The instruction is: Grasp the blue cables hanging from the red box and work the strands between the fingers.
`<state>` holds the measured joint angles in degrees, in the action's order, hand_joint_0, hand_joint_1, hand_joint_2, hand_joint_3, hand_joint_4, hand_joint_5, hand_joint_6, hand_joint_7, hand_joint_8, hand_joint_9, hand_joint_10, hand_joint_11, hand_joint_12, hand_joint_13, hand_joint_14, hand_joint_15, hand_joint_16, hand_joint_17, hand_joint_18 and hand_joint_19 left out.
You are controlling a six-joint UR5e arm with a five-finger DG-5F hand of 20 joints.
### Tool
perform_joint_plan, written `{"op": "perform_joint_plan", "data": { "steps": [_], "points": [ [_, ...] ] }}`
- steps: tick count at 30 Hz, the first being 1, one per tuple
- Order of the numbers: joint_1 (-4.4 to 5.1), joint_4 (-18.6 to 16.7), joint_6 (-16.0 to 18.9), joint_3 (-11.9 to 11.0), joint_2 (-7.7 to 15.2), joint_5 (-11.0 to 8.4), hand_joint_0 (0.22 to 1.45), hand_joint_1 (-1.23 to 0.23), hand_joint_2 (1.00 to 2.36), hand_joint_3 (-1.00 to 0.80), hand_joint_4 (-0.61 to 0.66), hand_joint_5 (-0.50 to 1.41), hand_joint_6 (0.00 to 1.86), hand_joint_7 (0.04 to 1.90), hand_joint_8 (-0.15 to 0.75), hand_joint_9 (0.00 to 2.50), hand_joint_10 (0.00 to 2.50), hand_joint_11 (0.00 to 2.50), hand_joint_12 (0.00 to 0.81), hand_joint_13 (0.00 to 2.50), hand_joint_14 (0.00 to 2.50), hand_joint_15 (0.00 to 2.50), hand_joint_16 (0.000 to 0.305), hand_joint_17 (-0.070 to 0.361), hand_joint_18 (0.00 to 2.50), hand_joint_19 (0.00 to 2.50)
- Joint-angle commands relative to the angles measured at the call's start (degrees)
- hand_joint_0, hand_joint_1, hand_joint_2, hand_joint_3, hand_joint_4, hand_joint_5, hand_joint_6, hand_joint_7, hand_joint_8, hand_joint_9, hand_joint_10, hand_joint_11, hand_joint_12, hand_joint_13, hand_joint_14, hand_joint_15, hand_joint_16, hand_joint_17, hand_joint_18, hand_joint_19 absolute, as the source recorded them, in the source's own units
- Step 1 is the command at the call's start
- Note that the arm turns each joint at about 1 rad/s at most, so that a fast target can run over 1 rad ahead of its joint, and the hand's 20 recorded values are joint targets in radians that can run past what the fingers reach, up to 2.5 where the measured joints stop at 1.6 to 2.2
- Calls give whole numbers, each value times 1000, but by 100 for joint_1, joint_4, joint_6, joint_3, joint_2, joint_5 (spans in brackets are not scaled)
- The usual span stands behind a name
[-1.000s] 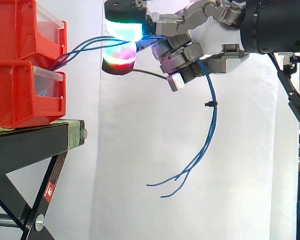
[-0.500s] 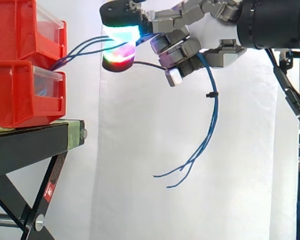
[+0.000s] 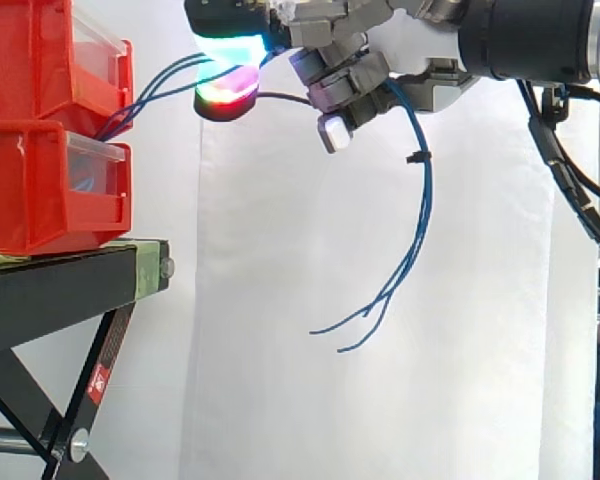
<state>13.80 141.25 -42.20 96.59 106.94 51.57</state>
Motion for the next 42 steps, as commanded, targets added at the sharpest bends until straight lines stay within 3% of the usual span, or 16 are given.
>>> {"op": "perform_joint_plan", "data": {
  "steps": [1, 7, 14, 19, 23, 30, 42],
  "points": [
    [-8, 52, -87, 1, 2, 11, 958, -773, 1019, -339, 174, 186, 622, 1184, 427, 717, 2500, 2468, 519, 1006, 2500, 1639, 60, 134, 1381, 817],
    [-17, 87, -526, 1, 2, 99, 959, -773, 1019, -338, 187, 189, 619, 1191, 427, 717, 2500, 2468, 519, 1006, 2500, 1639, 60, 134, 1381, 817],
    [-17, 78, -737, 1, 29, 134, 959, -772, 1019, -336, 178, 189, 619, 1193, 427, 717, 2500, 2468, 519, 1006, 2500, 1639, 60, 134, 1381, 817],
    [-35, -63, -640, 9, 345, 213, 959, -772, 1019, -334, 179, 188, 618, 1201, 427, 717, 2500, 2468, 519, 1006, 2500, 1639, 60, 134, 1381, 817],
    [-61, -247, -552, 1, 468, 266, 960, -769, 1020, -337, 179, 184, 621, 1201, 427, 717, 2500, 2468, 519, 1006, 2500, 1639, 60, 134, 1381, 817],
    [-61, -195, -491, 1, 477, 239, 952, -761, 1020, -324, 181, 174, 637, 1202, 427, 717, 2500, 2468, 519, 1006, 2500, 1639, 60, 134, 1381, 817],
    [-61, -186, -298, 1, 468, 301, 888, -657, 1008, -111, 241, 163, 771, 1129, 427, 717, 2500, 2468, 519, 1006, 2500, 1639, 60, 134, 1381, 817]
  ]
}}
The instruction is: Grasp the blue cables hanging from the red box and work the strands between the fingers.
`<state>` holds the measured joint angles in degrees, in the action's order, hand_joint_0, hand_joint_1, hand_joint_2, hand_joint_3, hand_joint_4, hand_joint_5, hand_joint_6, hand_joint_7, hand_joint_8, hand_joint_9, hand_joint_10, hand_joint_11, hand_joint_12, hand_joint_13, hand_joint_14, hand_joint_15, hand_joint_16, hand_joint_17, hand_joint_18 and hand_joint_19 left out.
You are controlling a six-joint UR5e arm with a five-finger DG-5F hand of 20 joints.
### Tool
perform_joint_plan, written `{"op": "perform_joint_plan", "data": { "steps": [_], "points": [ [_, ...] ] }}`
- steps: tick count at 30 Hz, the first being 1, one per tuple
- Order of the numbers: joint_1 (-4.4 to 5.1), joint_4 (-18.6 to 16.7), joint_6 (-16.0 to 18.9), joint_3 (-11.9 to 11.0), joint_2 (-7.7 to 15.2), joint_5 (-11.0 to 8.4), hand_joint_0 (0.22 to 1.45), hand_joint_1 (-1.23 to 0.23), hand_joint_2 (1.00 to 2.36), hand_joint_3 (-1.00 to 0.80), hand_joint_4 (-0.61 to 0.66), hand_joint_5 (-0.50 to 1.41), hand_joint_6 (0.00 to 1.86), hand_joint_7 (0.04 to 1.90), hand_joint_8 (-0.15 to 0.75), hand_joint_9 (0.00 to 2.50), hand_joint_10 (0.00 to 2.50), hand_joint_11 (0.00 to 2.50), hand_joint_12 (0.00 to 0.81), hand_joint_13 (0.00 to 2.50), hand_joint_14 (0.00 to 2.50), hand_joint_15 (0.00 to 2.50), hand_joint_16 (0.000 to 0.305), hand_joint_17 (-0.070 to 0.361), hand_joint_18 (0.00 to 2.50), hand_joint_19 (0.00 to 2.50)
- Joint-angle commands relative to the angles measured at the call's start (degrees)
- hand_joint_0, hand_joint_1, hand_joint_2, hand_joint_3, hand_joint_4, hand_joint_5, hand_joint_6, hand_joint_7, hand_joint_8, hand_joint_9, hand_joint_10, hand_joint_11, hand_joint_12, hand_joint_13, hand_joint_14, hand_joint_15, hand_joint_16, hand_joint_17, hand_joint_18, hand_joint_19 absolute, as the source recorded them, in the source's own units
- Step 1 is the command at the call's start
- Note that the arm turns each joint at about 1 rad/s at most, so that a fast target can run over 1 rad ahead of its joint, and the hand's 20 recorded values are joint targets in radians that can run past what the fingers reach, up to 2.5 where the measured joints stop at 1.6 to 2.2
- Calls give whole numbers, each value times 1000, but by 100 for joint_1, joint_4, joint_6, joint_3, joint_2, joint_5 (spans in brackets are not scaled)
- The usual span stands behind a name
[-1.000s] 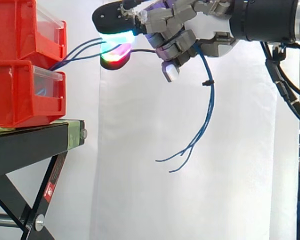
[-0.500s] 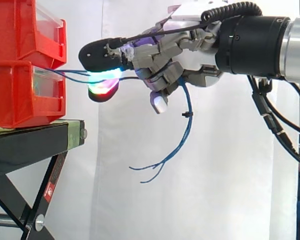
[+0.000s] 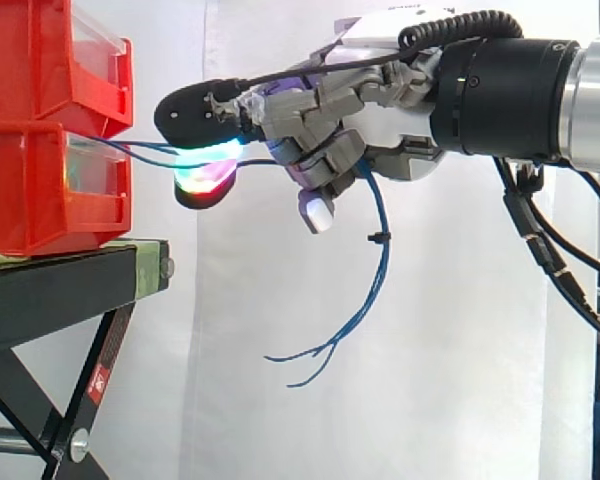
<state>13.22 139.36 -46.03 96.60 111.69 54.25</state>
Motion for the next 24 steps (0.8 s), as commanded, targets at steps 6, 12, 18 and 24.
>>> {"op": "perform_joint_plan", "data": {
  "steps": [6, 12, 18, 24],
  "points": [
    [-4, 12, 103, -1, -59, 129, 946, -607, 1006, -5, 232, 169, 757, 1116, 427, 717, 2500, 2468, 519, 1006, 2500, 1639, 60, 134, 1381, 817],
    [-4, 12, 112, -1, -59, 138, 1047, -601, 1007, 91, 181, 338, 409, 1287, 427, 717, 2500, 2468, 519, 1006, 2500, 1639, 60, 134, 1381, 817],
    [-4, 12, 156, -1, -59, 182, 986, -598, 1007, 8, 252, 487, 13, 1270, 427, 717, 2500, 2468, 519, 1006, 2500, 1639, 60, 134, 1381, 817],
    [-4, 12, 156, -1, -59, 191, 1110, -629, 1007, 152, 256, 573, 17, 1302, 427, 717, 2500, 2468, 519, 1006, 2500, 1639, 60, 134, 1381, 817]
  ]
}}
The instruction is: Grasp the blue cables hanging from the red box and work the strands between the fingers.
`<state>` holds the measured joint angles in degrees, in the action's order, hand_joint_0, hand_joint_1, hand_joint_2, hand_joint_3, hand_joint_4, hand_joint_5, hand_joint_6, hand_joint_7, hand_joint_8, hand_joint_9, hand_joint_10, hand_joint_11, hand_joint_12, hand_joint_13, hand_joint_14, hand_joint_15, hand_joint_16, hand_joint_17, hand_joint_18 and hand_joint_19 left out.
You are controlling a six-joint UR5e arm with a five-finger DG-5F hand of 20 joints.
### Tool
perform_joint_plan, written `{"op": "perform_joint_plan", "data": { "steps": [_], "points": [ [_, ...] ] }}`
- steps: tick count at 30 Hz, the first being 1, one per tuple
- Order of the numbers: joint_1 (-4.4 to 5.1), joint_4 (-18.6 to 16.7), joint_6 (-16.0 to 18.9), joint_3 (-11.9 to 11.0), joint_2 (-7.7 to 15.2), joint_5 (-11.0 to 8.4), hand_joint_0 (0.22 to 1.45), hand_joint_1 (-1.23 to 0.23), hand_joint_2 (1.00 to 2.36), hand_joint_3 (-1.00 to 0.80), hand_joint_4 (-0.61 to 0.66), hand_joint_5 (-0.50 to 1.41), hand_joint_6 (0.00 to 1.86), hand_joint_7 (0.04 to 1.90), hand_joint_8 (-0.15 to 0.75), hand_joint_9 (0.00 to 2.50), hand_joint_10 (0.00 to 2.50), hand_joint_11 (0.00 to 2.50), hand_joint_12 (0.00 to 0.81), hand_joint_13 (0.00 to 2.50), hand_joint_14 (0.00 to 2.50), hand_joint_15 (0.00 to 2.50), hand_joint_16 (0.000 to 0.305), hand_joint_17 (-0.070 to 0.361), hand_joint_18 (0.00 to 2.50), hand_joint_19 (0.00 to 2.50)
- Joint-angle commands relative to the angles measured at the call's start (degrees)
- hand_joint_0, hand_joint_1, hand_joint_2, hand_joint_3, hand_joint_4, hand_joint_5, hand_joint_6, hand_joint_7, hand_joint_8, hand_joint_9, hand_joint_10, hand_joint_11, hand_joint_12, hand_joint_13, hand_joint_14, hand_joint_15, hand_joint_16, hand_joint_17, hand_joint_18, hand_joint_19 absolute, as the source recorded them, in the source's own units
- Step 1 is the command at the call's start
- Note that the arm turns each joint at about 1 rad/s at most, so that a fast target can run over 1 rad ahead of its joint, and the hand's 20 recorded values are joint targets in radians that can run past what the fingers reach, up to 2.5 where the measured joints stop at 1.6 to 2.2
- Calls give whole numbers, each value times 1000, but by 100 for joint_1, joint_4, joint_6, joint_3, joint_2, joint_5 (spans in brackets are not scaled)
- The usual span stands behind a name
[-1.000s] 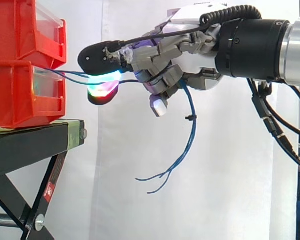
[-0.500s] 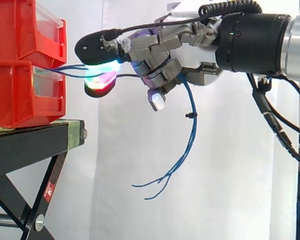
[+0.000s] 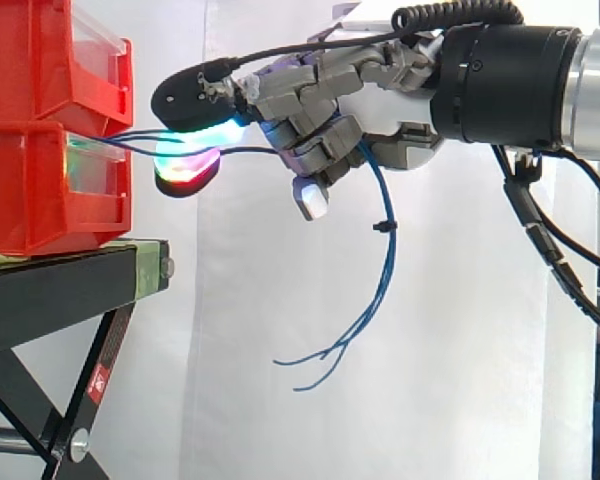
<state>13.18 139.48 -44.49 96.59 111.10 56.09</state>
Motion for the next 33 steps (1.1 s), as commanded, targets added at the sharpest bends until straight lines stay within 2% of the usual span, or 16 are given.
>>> {"op": "perform_joint_plan", "data": {
  "steps": [1, 4, 7, 8, 9, 11, 15, 18, 19, 20, 23, 24, 25, 27, 31, 33],
  "points": [
    [0, 0, 1, 0, -1, 16, 1115, -630, 1008, 166, 229, 586, 16, 1368, 427, 717, 2500, 2468, 519, 1006, 2500, 1639, 60, 134, 1381, 817],
    [-9, 18, 10, 0, -1, 51, 1081, -628, 1009, 176, 193, 612, 6, 1492, 427, 717, 2500, 2468, 519, 1006, 2500, 1639, 60, 134, 1381, 817],
    [-9, 18, 19, 0, -1, 60, 962, -643, 1000, 246, 259, 490, 184, 1403, 427, 717, 2500, 2468, 519, 1006, 2500, 1639, 60, 134, 1381, 817],
    [-9, 18, 19, 0, -1, 60, 855, -671, 1147, 128, 277, 456, 247, 1365, 427, 717, 2500, 2468, 519, 1006, 2500, 1639, 60, 134, 1381, 817],
    [-9, 18, 19, 0, -1, 60, 817, -688, 1157, 74, 284, 396, 402, 1297, 427, 717, 2500, 2468, 519, 1006, 2500, 1639, 60, 134, 1381, 817],
    [-9, 18, 19, 0, -1, 60, 873, -729, 1001, 123, 242, 277, 690, 1209, 427, 717, 2500, 2468, 519, 1006, 2500, 1639, 60, 134, 1381, 817],
    [-18, 18, 45, 0, -1, 60, 1084, -753, 1004, 207, 162, 69, 1198, 1056, 427, 717, 2500, 2468, 519, 1006, 2500, 1639, 60, 134, 1381, 817],
    [-18, 27, 54, 0, -1, 60, 920, -755, 1190, 134, 263, 89, 1257, 1040, 427, 717, 2500, 2468, 519, 1006, 2500, 1639, 60, 134, 1381, 817],
    [-18, 27, 63, 0, -1, 60, 789, -726, 1192, 9, 270, 95, 1221, 1022, 427, 717, 2500, 2468, 519, 1006, 2500, 1639, 60, 134, 1381, 817],
    [-18, 27, 63, 0, -1, 60, 783, -692, 1002, -60, 275, 103, 1182, 1030, 427, 717, 2500, 2468, 519, 1006, 2500, 1639, 60, 134, 1381, 817],
    [-18, 27, 63, 0, -1, 60, 828, -637, 1010, -221, 227, 234, 922, 1141, 427, 717, 2500, 2468, 519, 1006, 2500, 1639, 60, 134, 1381, 817],
    [-18, 27, 63, 0, -1, 60, 859, -617, 1009, -166, 246, 276, 750, 1195, 427, 717, 2500, 2468, 519, 1006, 2500, 1639, 60, 134, 1381, 817],
    [-26, 27, 63, 0, -1, 60, 956, -575, 1007, 11, 258, 356, 300, 1343, 427, 717, 2500, 2468, 519, 1006, 2500, 1639, 60, 134, 1381, 817],
    [-26, 27, 63, 0, -10, 69, 1064, -579, 1011, 108, 288, 460, 0, 1437, 427, 717, 2500, 2468, 519, 1006, 2500, 1639, 60, 134, 1381, 817],
    [-26, 27, 63, 0, -1, 78, 1167, -603, 1013, 82, 300, 603, 10, 1446, 427, 717, 2500, 2468, 519, 1006, 2500, 1639, 60, 134, 1381, 817],
    [-26, 27, 63, 0, -10, 78, 1115, -632, 1006, 112, 325, 617, 10, 1444, 427, 717, 2500, 2468, 519, 1006, 2500, 1639, 60, 134, 1381, 817]
  ]
}}
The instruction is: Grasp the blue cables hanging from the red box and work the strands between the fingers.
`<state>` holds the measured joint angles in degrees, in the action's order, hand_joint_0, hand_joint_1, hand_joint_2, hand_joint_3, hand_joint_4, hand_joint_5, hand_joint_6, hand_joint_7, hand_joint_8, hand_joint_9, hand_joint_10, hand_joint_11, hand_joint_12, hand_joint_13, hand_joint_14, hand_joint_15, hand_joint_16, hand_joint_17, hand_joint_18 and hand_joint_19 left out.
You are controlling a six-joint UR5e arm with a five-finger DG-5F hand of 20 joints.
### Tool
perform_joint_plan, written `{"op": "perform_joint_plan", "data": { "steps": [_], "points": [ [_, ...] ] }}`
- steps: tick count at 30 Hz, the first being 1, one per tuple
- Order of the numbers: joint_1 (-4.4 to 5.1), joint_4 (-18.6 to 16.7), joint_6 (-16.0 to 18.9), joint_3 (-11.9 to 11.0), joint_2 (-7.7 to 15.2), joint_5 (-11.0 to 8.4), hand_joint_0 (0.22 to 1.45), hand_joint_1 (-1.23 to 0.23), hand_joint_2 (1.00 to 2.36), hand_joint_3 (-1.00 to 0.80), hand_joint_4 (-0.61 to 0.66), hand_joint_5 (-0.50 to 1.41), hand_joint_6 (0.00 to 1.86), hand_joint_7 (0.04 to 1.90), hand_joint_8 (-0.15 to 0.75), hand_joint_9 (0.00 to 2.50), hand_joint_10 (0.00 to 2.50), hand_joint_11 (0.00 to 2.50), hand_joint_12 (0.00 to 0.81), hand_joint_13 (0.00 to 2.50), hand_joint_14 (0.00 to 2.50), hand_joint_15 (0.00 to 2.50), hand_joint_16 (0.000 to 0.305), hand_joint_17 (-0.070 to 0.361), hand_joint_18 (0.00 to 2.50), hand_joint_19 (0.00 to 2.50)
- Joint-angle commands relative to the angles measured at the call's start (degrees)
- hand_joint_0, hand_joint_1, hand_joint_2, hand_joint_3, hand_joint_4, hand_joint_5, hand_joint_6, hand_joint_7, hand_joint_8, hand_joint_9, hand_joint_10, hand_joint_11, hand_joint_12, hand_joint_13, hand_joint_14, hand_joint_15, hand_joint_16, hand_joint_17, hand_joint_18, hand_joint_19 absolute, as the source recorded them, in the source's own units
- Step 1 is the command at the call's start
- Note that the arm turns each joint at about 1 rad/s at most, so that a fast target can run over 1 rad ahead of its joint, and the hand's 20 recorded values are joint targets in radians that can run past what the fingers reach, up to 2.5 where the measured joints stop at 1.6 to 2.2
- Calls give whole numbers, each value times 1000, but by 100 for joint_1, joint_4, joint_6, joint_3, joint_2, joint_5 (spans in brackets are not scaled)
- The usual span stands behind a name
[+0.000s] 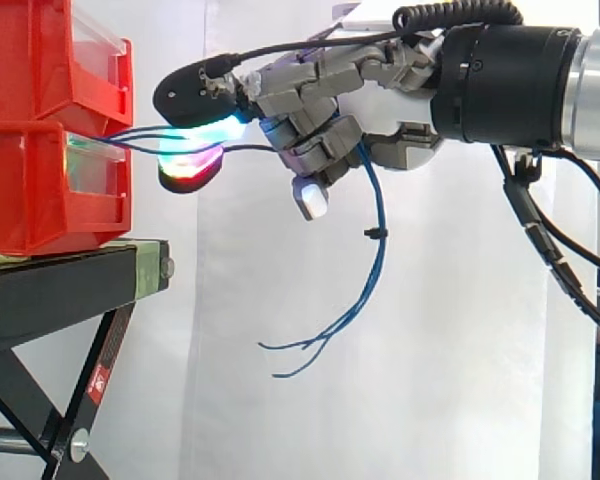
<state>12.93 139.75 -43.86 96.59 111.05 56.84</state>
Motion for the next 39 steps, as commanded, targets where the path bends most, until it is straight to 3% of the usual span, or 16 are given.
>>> {"op": "perform_joint_plan", "data": {
  "steps": [1, 4, 5, 11, 13, 14, 15, 16, 22, 24, 25, 27, 29, 31, 34, 39],
  "points": [
    [-1, 0, 0, 0, -4, 3, 1081, -634, 1000, 134, 339, 615, 10, 1434, 427, 717, 2500, 2468, 519, 1006, 2500, 1639, 60, 134, 1381, 817],
    [-1, 0, 0, 0, -4, 3, 886, -615, 1152, 6, 407, 571, 14, 1360, 427, 717, 2500, 2468, 519, 1006, 2500, 1639, 60, 134, 1381, 817],
    [-1, 0, 0, 0, 4, 3, 955, -624, 1001, 37, 379, 557, 12, 1368, 427, 717, 2500, 2468, 519, 1006, 2500, 1639, 60, 134, 1381, 817],
    [-1, 0, 0, 0, 4, 3, 1191, -661, 1011, 139, 250, 663, 3, 1522, 427, 717, 2500, 2468, 519, 1006, 2500, 1639, 60, 134, 1381, 817],
    [-1, 0, 9, 0, -4, 3, 1000, -672, 1117, 184, 337, 659, 12, 1428, 427, 717, 2500, 2468, 519, 1006, 2500, 1639, 60, 134, 1381, 817],
    [-1, 0, 18, 0, -4, 11, 819, -676, 1259, -21, 422, 609, 17, 1283, 427, 717, 2500, 2468, 519, 1006, 2500, 1639, 60, 134, 1381, 817],
    [-1, 0, 18, 0, 4, 11, 796, -658, 1185, -57, 446, 596, 19, 1248, 427, 717, 2500, 2468, 519, 1006, 2500, 1639, 60, 134, 1381, 817],
    [-1, 0, 44, 0, -4, 11, 841, -660, 1000, -100, 463, 578, 19, 1210, 427, 717, 2500, 2468, 519, 1006, 2500, 1639, 60, 134, 1381, 817],
    [-1, 0, 360, 0, -4, 46, 1213, -664, 1010, 134, 294, 628, 18, 1294, 427, 717, 2500, 2468, 519, 1006, 2500, 1639, 60, 134, 1381, 817],
    [-1, 0, 554, 0, -40, 64, 1135, -690, 1001, 206, 335, 665, 20, 1270, 427, 717, 2500, 2468, 519, 1006, 2500, 1639, 60, 134, 1381, 817],
    [-1, 0, 615, 0, -48, 64, 876, -659, 1337, 22, 438, 652, 20, 1170, 427, 717, 2500, 2468, 519, 1006, 2500, 1639, 60, 134, 1381, 817],
    [-1, 9, 756, 0, -57, 55, 789, -655, 1228, -129, 500, 610, 20, 1072, 427, 717, 2500, 2468, 519, 1006, 2500, 1639, 60, 134, 1381, 817],
    [-1, 53, 967, 0, -101, 46, 948, -701, 1004, -109, 440, 560, 20, 1055, 427, 717, 2500, 2468, 519, 1006, 2500, 1639, 60, 134, 1381, 817],
    [-1, 184, 1160, 0, -154, 55, 1153, -680, 1007, 108, 377, 558, 20, 1088, 427, 717, 2500, 2468, 519, 1006, 2500, 1639, 60, 134, 1381, 817],
    [8, 351, 1292, 0, -207, 46, 1210, -669, 1010, 140, 330, 624, 21, 1170, 427, 717, 2500, 2468, 519, 1006, 2500, 1639, 60, 134, 1381, 817],
    [25, 571, 1538, 0, -215, 64, 903, -736, 1098, 28, 458, 596, 20, 1168, 427, 717, 2500, 2468, 519, 1006, 2500, 1639, 60, 134, 1381, 817]
  ]
}}
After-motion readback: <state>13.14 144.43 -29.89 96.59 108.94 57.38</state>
